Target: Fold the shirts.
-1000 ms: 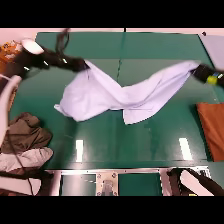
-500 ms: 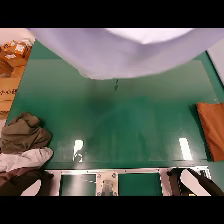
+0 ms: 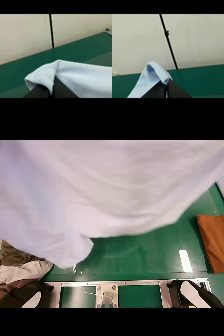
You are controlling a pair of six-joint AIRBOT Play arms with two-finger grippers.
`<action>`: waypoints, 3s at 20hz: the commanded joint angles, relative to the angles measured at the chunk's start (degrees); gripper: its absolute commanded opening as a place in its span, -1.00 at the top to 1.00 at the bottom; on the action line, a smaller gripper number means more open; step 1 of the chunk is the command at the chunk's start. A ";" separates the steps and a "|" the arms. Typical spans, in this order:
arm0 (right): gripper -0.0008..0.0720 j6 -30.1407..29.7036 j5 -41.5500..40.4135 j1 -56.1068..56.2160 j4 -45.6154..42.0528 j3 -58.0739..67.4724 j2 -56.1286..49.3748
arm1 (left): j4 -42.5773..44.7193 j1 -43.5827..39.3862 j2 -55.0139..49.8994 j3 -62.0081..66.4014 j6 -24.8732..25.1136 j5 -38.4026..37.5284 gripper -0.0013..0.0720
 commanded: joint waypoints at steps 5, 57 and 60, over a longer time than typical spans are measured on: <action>0.95 -7.82 -4.07 5.57 0.39 -21.79 -12.63 | -5.22 0.00 -19.78 -17.40 0.15 4.37 0.88; -0.18 -5.33 -5.49 -21.73 2.51 -88.04 -8.41 | -17.53 15.32 -46.23 -40.24 15.23 -9.31 0.89; 0.03 -7.69 -5.62 -21.75 4.63 -87.10 -8.41 | -17.90 15.32 -46.23 -40.24 15.23 -10.21 0.89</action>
